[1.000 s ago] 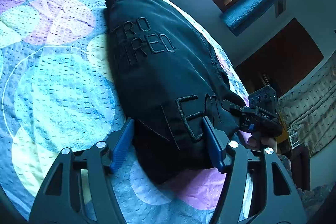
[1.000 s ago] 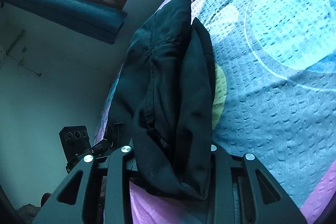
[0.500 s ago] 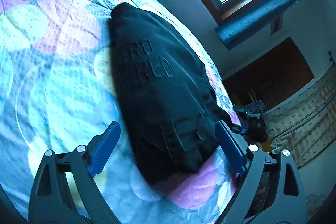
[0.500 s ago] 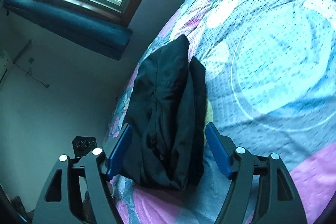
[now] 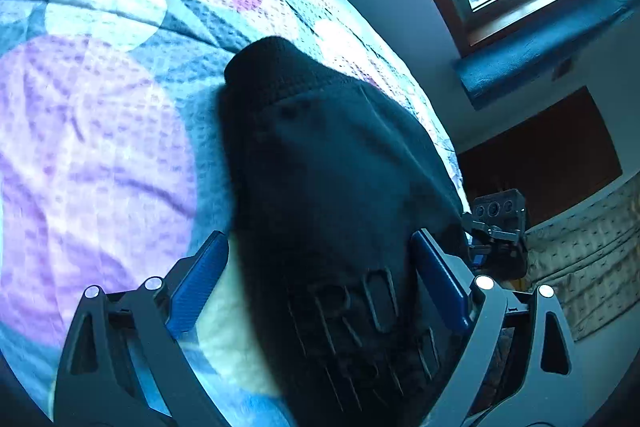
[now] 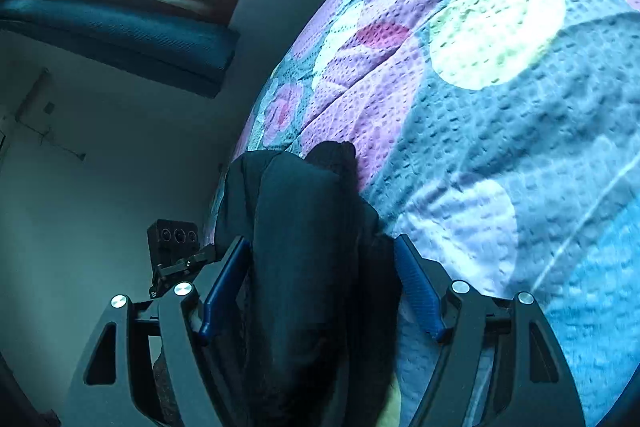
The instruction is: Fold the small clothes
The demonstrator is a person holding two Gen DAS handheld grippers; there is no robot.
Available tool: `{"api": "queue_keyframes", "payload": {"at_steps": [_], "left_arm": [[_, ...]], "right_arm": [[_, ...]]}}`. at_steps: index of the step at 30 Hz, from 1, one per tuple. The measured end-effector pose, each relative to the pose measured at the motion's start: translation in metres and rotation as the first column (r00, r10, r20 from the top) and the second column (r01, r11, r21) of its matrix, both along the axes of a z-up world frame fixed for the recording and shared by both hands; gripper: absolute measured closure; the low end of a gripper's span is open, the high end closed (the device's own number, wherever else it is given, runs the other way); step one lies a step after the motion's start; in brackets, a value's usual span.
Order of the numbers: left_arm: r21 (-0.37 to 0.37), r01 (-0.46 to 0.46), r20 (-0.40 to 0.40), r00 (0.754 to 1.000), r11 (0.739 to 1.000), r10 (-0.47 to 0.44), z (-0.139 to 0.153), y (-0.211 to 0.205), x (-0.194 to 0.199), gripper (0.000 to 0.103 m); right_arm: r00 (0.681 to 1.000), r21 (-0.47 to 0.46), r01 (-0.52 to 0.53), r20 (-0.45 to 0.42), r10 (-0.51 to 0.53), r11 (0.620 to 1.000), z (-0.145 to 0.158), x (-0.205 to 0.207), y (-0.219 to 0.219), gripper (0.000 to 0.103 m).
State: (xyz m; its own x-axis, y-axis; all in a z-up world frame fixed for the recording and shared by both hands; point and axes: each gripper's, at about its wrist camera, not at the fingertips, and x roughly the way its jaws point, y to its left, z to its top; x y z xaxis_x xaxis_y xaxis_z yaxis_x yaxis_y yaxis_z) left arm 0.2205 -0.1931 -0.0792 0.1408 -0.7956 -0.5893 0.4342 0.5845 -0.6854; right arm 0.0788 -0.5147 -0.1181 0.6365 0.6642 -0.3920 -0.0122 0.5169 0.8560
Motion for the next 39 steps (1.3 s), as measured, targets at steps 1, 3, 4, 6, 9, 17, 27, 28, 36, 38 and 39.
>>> {"api": "queue_keyframes", "payload": {"at_steps": [1,3,4,6,9,17,27,28,36,38,39], "left_arm": [[0.005,0.0,0.01,1.0,1.0,0.0,0.0,-0.002,0.001,0.018],[-0.002,0.01,0.026,1.0,1.0,-0.01,0.001,-0.005,0.0,0.03],[0.001,0.008,0.03,1.0,1.0,-0.008,0.001,-0.005,-0.002,0.032],[0.017,0.009,0.062,0.998,1.0,-0.01,0.001,-0.007,-0.004,0.036],[0.038,0.002,0.103,0.995,0.999,-0.006,0.003,-0.011,-0.008,0.038],[0.037,-0.011,0.126,0.992,0.999,0.006,0.001,-0.012,-0.005,0.039],[0.007,-0.015,0.134,0.991,1.0,0.014,0.013,-0.005,-0.004,0.03],[0.019,-0.017,0.148,0.989,1.0,0.014,0.015,-0.005,-0.003,0.028],[0.019,-0.01,0.026,1.0,1.0,0.009,-0.001,-0.021,0.035,0.036],[0.041,-0.019,0.01,1.0,0.999,0.019,-0.004,-0.023,0.04,0.043],[0.052,-0.016,0.023,1.0,0.999,0.015,-0.006,-0.024,0.039,0.045]], "right_arm": [[1.0,-0.026,-0.014,0.003,0.014,1.0,0.001,0.005,0.004,0.03],[1.0,-0.069,-0.021,0.015,0.022,0.997,0.003,0.005,0.007,0.039],[1.0,-0.093,-0.019,0.008,0.02,0.995,0.001,0.006,0.009,0.049],[1.0,-0.077,-0.013,0.009,0.014,0.997,-0.005,0.006,0.009,0.054],[1.0,-0.067,-0.002,0.029,0.004,0.998,-0.008,0.002,0.008,0.057],[0.998,-0.067,0.02,0.054,-0.016,0.998,-0.012,-0.01,0.008,0.059],[0.991,-0.08,0.082,0.113,-0.073,0.993,0.002,-0.023,-0.003,0.037],[0.989,-0.089,0.1,0.119,-0.089,0.991,0.004,-0.025,-0.006,0.036],[0.997,-0.134,0.053,0.057,-0.046,0.99,0.001,0.011,-0.003,0.057],[0.999,-0.09,0.031,0.019,-0.029,0.995,-0.006,0.02,0.0,0.07],[1.0,-0.084,0.03,0.011,-0.029,0.996,-0.009,0.023,0.0,0.071]]}}
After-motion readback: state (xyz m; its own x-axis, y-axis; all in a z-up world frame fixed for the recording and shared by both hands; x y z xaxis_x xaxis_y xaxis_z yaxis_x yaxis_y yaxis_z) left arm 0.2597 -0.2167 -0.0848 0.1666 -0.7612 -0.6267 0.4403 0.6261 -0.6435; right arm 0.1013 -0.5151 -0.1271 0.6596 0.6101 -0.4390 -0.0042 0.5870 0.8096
